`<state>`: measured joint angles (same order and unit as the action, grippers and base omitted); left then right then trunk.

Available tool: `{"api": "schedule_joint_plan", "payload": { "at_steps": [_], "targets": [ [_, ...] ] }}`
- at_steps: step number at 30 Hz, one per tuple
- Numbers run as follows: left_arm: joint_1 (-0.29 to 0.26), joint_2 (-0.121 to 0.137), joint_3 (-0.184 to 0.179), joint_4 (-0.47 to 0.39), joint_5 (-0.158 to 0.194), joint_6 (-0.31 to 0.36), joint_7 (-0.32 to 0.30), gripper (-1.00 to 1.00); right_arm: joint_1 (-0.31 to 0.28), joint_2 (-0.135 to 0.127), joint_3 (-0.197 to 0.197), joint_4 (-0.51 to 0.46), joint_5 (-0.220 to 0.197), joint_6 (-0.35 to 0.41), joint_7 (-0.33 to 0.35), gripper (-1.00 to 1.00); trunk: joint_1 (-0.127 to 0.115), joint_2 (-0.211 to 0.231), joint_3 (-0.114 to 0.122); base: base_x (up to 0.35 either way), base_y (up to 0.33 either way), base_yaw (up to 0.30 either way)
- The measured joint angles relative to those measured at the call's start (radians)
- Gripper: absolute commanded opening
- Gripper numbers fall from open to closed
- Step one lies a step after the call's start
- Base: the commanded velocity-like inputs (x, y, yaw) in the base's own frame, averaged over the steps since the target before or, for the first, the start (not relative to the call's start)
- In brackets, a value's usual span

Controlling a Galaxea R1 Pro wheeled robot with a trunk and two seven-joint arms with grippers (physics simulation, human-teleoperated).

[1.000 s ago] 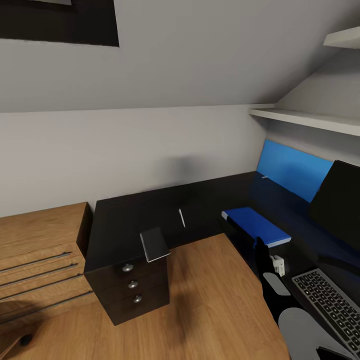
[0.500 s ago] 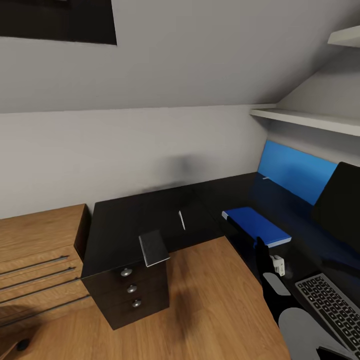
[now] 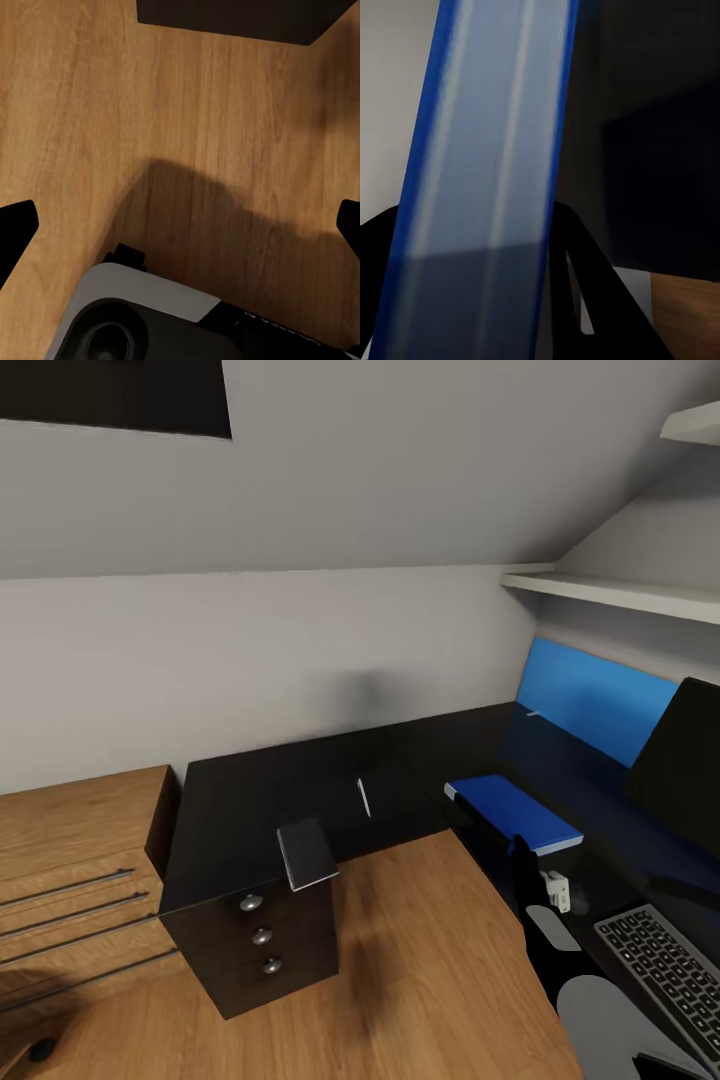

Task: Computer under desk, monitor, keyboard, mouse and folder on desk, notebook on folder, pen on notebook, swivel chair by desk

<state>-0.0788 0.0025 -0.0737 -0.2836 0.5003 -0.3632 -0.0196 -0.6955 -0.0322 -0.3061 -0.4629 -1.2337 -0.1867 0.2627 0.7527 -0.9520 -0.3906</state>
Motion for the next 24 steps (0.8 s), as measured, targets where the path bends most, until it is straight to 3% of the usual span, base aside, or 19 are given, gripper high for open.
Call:
{"api": "schedule_joint_plan", "payload": {
  "at_steps": [10,24],
  "targets": [
    [0.0,0.0,0.0,0.0,0.0,0.0,0.0,1.0,0.0,0.0,0.003,0.013,0.001,-0.067,-0.001,-1.0,0.038,-0.07,-0.031,0.0,0.0,0.0],
    [0.0,0.0,0.0,0.0,0.0,0.0,0.0,1.0,0.0,0.0,0.003,0.017,0.001,-0.075,-0.001,-1.0,0.092,-0.168,-0.075,0.0,0.0,0.0]
  ]
}}
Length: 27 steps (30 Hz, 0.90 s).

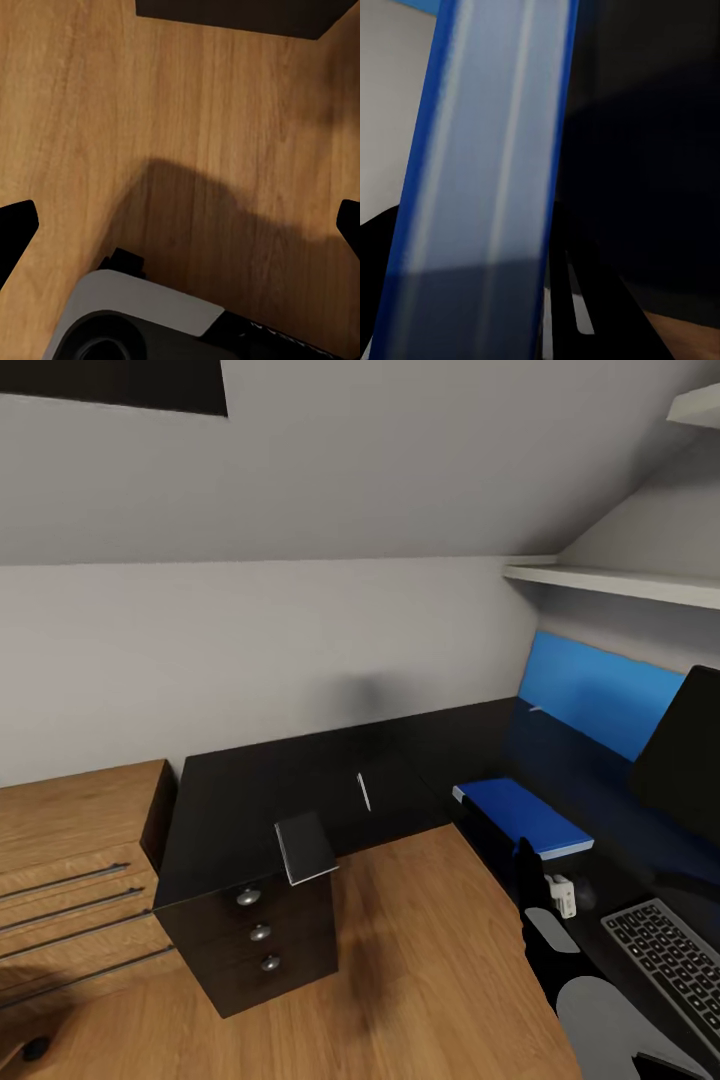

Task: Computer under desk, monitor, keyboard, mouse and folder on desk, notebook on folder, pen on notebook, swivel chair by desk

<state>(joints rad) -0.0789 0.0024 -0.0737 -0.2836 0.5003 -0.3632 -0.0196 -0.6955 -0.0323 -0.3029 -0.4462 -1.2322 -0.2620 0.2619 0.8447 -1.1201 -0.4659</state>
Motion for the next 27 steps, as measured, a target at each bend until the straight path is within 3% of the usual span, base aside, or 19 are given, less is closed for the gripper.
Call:
{"api": "schedule_joint_plan", "payload": {
  "at_steps": [27],
  "targets": [
    [0.0,0.0,0.0,0.0,0.0,0.0,0.0,1.0,0.0,0.0,0.0,0.001,0.0,0.0,0.0,-1.0,0.104,-0.189,-0.085,0.0,0.0,0.0]
  ]
}}
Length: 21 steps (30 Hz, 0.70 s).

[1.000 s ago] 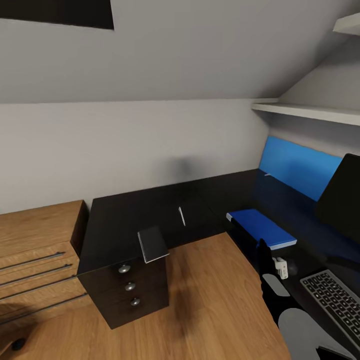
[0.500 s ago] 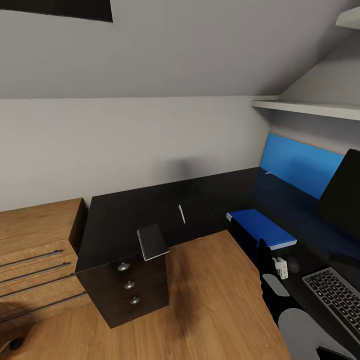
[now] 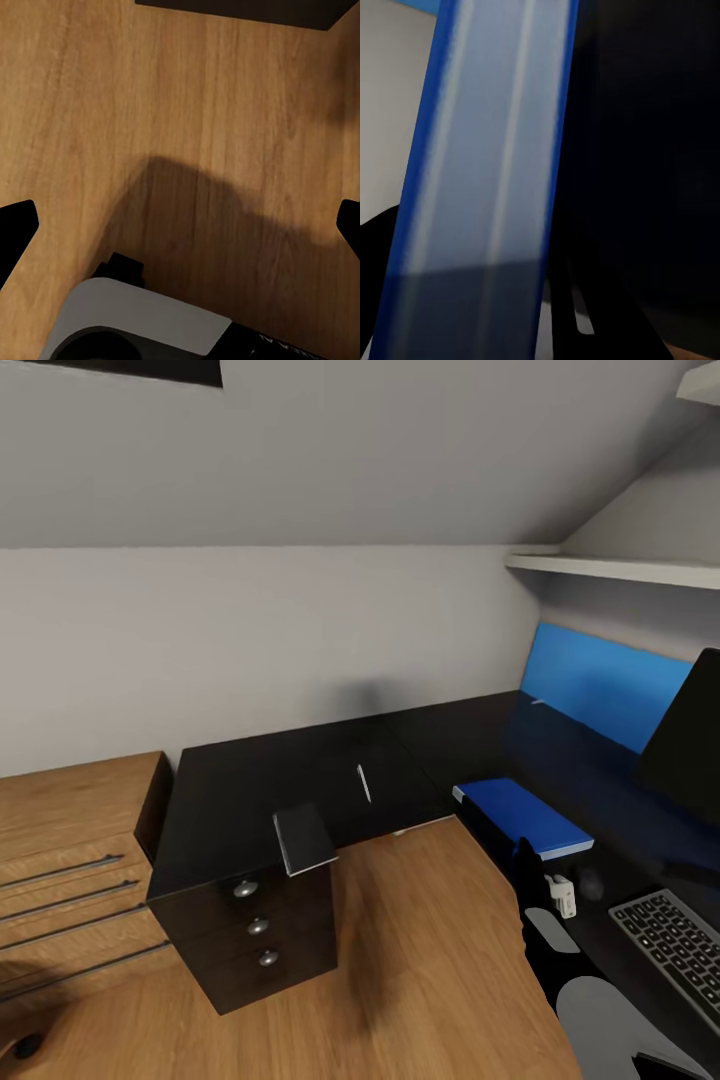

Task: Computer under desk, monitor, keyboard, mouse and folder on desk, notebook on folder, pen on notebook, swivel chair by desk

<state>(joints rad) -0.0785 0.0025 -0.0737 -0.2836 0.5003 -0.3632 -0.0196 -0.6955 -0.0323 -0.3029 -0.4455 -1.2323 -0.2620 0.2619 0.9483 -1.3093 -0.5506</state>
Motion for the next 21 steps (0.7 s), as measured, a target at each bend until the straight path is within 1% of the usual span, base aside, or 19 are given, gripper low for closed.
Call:
{"api": "schedule_joint_plan", "payload": {
  "at_steps": [3,7,18,21],
  "targets": [
    [0.0,0.0,0.0,0.0,0.0,0.0,0.0,1.0,0.0,0.0,0.0,0.001,0.0,0.0,0.0,-1.0,0.012,-0.021,-0.009,0.0,0.0,0.0],
    [0.0,0.0,0.0,0.0,0.0,0.0,0.0,1.0,0.0,0.0,0.0,-0.003,0.01,-0.003,0.001,-1.0,0.027,-0.049,-0.022,0.0,0.0,0.0],
    [0.0,0.001,-0.001,0.0,0.0,0.0,0.0,1.0,0.0,0.0,0.0,-0.003,0.01,-0.003,0.001,-1.0,0.027,-0.049,-0.022,0.0,0.0,0.0],
    [0.0,0.001,-0.001,0.0,-0.001,0.0,0.0,1.0,0.0,0.0,0.005,-0.003,0.012,-0.003,0.001,-1.0,0.027,-0.049,-0.022,0.002,-0.119,0.0]
  ]
}}
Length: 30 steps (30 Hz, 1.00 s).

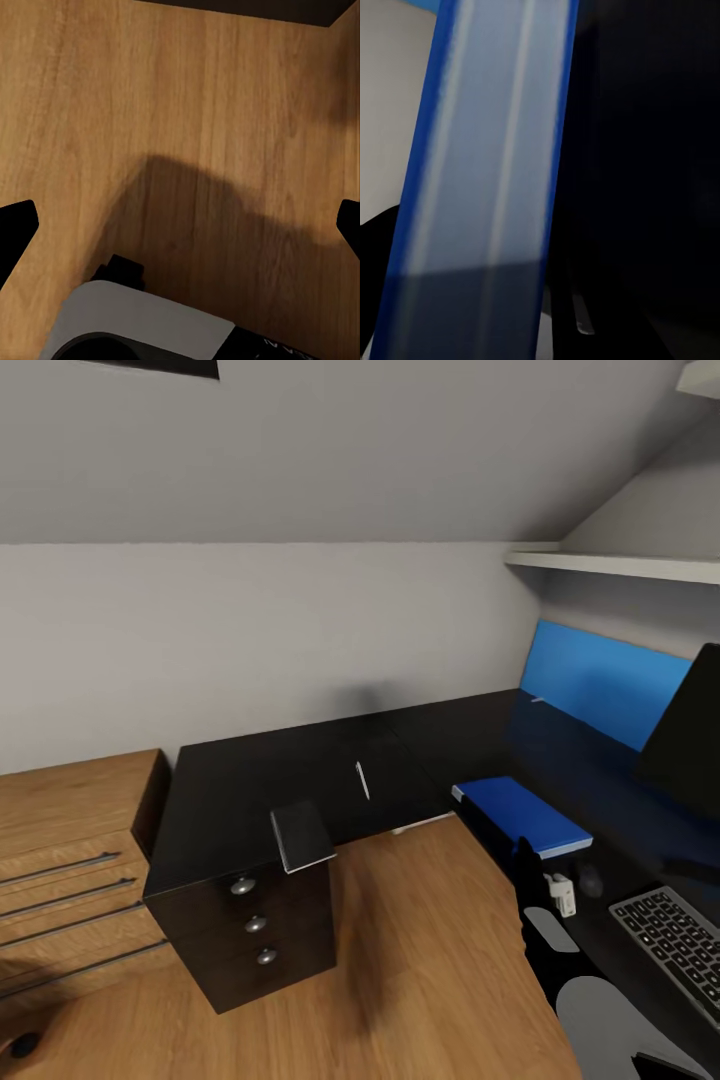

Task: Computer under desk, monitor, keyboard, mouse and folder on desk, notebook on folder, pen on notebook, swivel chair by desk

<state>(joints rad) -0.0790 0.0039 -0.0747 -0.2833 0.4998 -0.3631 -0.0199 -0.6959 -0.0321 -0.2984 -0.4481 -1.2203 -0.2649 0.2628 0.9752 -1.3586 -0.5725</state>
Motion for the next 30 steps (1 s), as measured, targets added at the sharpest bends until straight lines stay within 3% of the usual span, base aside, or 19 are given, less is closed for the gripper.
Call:
{"api": "schedule_joint_plan", "payload": {
  "at_steps": [30],
  "targets": [
    [0.0,0.0,-0.001,0.0,-0.001,0.0,0.0,1.0,0.0,-0.002,-0.004,-0.001,-0.002,0.0,-0.001,-1.0,0.0,0.0,0.0,0.035,-0.023,0.0]
  ]
}}
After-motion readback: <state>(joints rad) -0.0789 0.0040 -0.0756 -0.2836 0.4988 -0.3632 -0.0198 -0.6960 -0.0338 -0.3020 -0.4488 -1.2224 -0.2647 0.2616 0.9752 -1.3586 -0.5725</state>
